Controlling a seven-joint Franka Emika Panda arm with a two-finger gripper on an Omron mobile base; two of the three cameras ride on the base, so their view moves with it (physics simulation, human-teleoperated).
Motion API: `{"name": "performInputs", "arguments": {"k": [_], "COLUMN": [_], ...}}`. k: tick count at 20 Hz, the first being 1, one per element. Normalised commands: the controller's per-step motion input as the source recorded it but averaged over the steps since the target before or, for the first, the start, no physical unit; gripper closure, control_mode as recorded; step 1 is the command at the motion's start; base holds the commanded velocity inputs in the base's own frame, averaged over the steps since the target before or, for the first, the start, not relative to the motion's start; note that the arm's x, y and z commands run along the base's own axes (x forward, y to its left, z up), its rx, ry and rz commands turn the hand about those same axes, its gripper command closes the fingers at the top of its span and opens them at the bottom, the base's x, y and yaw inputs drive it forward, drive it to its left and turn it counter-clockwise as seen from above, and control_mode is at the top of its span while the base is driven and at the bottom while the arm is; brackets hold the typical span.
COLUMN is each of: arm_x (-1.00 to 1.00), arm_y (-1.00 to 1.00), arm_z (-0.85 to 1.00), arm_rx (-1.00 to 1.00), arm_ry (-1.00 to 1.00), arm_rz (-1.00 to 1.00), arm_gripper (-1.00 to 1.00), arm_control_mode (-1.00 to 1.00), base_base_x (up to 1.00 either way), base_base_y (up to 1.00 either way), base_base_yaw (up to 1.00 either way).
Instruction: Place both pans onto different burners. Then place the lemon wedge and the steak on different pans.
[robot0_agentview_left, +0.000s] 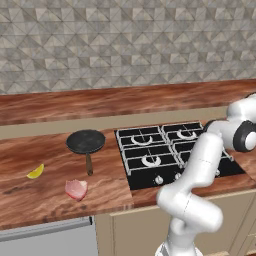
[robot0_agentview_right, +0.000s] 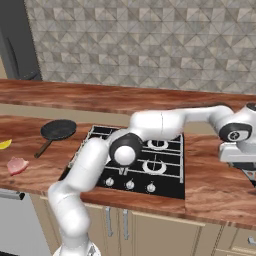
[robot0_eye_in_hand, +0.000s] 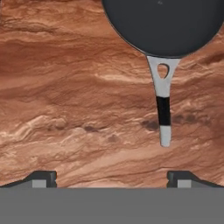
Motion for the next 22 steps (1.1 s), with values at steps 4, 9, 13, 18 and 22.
{"name": "performInputs", "arguments": {"k": [4, 9, 13, 18, 22], "arm_x": [0.02, 0.05, 0.08, 0.13, 0.12], "arm_y": [-0.09, -0.10, -0.09, -0.10, -0.17], "arm_z": [-0.28, -0.33, -0.38, -0.30, -0.16], "arm_rx": [0.00, 0.00, 0.00, 0.00, 0.00], "arm_ry": [0.00, 0.00, 0.00, 0.00, 0.03], "arm_rz": [0.00, 0.00, 0.00, 0.00, 0.00], "arm_gripper": [-1.00, -1.00, -1.00, -1.00, -1.00], "arm_control_mode": [-1.00, -1.00, -1.00, -1.00, -1.00], "base_base_x": [0.00, 0.00, 0.00, 0.00, 0.00], "base_base_y": [0.00, 0.00, 0.00, 0.00, 0.00], "base_base_yaw": [0.00, 0.00, 0.00, 0.00, 0.00]}}
